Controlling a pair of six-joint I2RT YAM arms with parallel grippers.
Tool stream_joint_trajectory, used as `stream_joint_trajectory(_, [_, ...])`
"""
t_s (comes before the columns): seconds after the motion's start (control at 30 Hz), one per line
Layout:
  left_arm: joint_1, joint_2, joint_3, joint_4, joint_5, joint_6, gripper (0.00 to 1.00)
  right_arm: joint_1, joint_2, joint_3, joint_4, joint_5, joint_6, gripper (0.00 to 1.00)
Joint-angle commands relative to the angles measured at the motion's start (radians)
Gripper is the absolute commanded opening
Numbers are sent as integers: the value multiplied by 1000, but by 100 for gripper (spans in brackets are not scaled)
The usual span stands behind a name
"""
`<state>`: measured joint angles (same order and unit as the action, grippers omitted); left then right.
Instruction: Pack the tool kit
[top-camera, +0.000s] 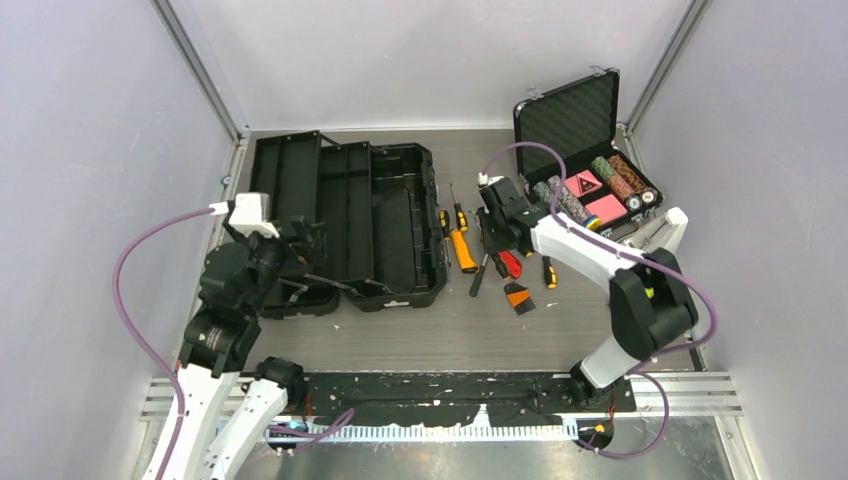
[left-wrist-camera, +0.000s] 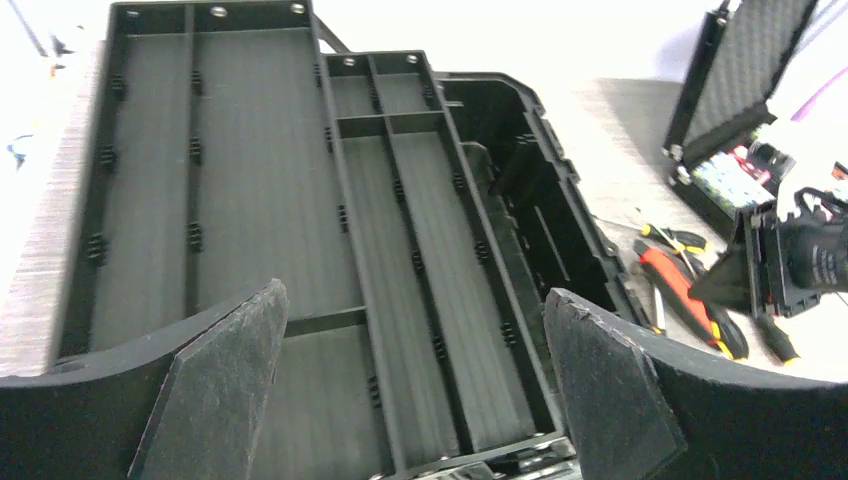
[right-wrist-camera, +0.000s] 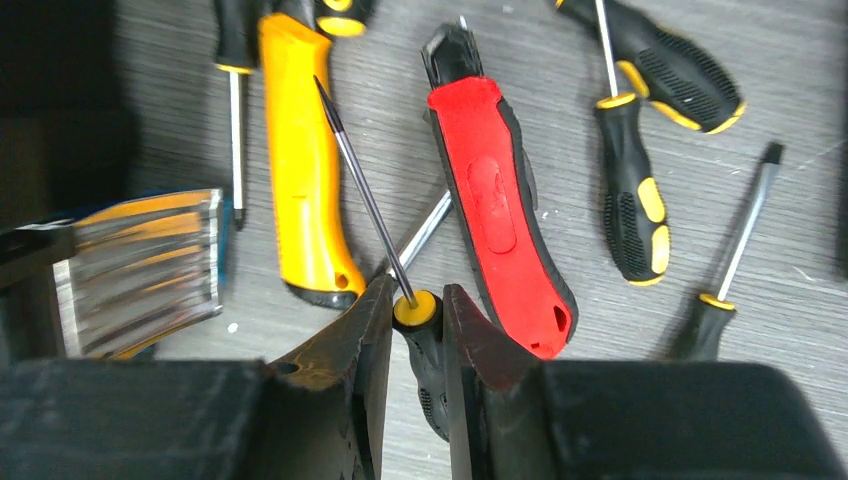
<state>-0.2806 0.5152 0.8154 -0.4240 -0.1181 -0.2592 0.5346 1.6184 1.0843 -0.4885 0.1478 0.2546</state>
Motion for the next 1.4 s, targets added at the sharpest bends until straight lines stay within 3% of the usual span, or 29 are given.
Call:
stream_joint_trajectory(0.0, [-34,91,78,22,113,-34,100,2,-158,2,12,-2,36,5])
stream_joint_trajectory(0.23, [-112,160,125,20,58,14,100,2,-325,-20,98,-91,128,5])
stream_joint_trajectory(0.47, [-112,148,180,-55,-144,124,100,50,-356,16,244,-236,223,5])
stream_joint_trajectory(0.63, [-112,85,148,-25,-234,136,100,110,-250,132,261,-243,267,5])
stream_joint_trajectory(0.83, [-95,-38,-45,136,-213,130,100,186,-59,283,260,-212,372,5])
stream_joint_trajectory(1.2, [-81,-187,-130,206,-341,142,100,224,356,570,182,-98,504,6])
stream_joint_trajectory(1.3, [-80,-191,-131,204,-341,157,100,223,452,633,138,-73,515,11])
stream_joint_trajectory(1.37, [-78,-198,-131,204,-338,158,99,227,493,670,119,-70,513,23])
